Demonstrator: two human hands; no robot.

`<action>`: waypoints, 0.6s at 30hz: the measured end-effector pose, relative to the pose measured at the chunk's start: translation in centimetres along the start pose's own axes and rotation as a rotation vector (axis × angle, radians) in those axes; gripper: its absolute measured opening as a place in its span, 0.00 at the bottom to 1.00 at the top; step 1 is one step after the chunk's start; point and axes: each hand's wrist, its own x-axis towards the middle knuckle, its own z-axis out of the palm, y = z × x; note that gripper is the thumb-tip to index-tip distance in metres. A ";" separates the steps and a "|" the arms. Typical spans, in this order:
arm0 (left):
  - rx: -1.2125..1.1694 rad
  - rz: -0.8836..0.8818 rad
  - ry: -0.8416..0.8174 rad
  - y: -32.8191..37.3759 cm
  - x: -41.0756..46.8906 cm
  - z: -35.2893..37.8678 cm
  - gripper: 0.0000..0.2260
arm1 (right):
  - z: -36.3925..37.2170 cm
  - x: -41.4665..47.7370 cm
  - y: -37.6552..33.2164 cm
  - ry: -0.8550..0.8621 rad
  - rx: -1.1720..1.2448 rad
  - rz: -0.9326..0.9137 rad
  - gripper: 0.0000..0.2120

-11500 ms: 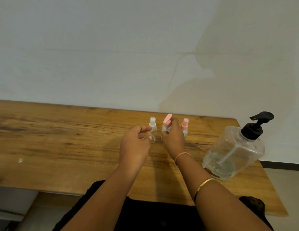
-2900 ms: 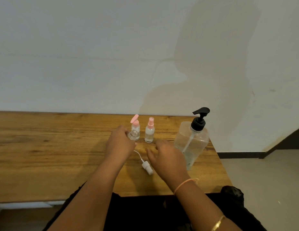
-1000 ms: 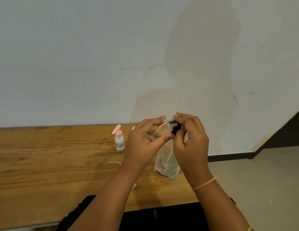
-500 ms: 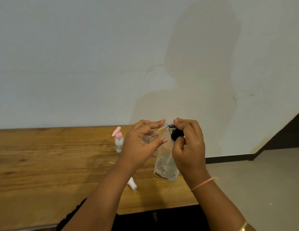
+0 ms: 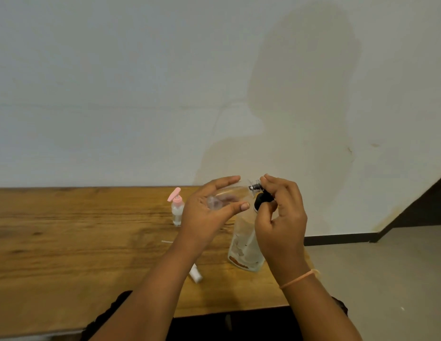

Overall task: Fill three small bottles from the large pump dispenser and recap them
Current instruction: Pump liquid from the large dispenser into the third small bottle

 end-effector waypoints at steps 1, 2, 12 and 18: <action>-0.004 -0.012 -0.012 -0.2 0.0 -0.1 0.20 | 0.0 -0.2 0.2 -0.008 -0.008 -0.007 0.17; 0.003 -0.021 -0.020 -0.3 0.0 -0.2 0.20 | 0.0 -0.3 0.5 -0.020 -0.015 -0.013 0.17; 0.095 0.034 -0.014 0.8 -0.2 -0.1 0.19 | -0.3 0.7 -0.6 0.025 0.081 0.023 0.16; 0.100 0.028 0.026 0.2 -0.2 0.1 0.18 | 0.1 0.1 0.0 0.008 0.010 -0.020 0.17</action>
